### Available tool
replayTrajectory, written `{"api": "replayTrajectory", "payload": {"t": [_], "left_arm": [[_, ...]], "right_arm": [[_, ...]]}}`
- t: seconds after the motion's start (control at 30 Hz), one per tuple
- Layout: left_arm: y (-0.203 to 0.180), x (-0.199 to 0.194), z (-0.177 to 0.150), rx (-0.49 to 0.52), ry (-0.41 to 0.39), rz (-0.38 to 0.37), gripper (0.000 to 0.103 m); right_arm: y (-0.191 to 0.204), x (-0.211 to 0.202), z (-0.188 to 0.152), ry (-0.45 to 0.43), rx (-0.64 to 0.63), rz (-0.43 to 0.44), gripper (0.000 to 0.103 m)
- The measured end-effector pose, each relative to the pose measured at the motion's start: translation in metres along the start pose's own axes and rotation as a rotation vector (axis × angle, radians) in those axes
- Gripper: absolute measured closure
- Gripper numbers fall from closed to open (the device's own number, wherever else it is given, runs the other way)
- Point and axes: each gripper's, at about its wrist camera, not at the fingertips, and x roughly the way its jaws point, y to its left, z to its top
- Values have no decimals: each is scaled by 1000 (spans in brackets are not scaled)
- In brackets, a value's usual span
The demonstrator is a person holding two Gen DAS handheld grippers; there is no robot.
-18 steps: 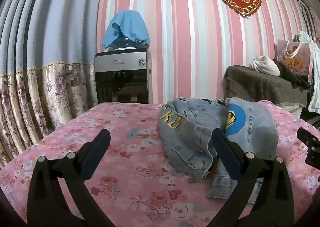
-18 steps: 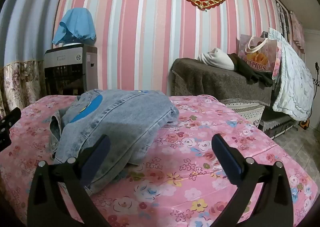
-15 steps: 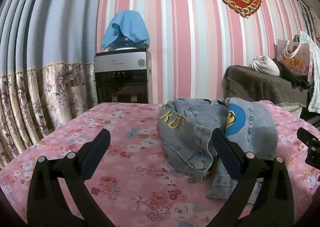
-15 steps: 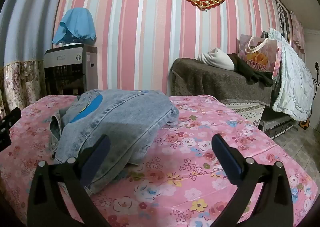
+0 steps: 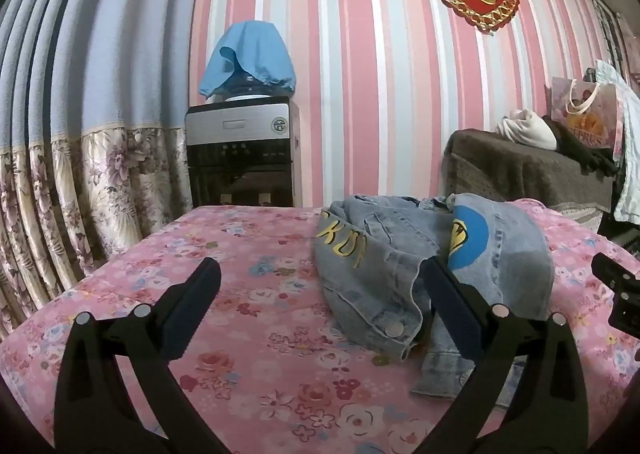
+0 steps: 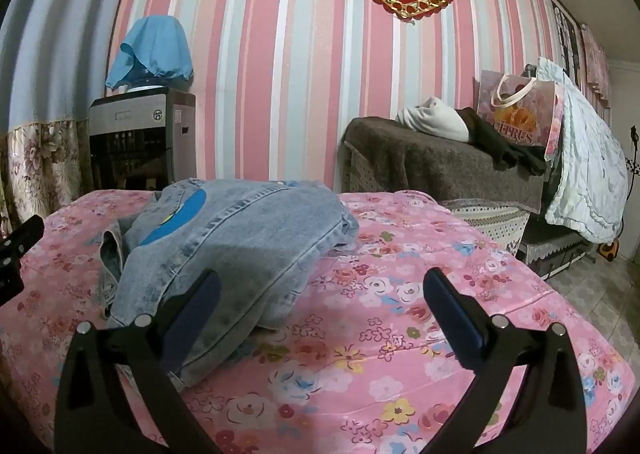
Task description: Fold large clothes
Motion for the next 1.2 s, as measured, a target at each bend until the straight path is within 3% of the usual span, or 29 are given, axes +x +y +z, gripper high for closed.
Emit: {"api": "replayTrajectory", "payload": {"t": [1.2], "left_arm": [[-3,0,-1,3,1,0,3]], "right_arm": [[0,-1,0,-1,-4,-1,2]]}}
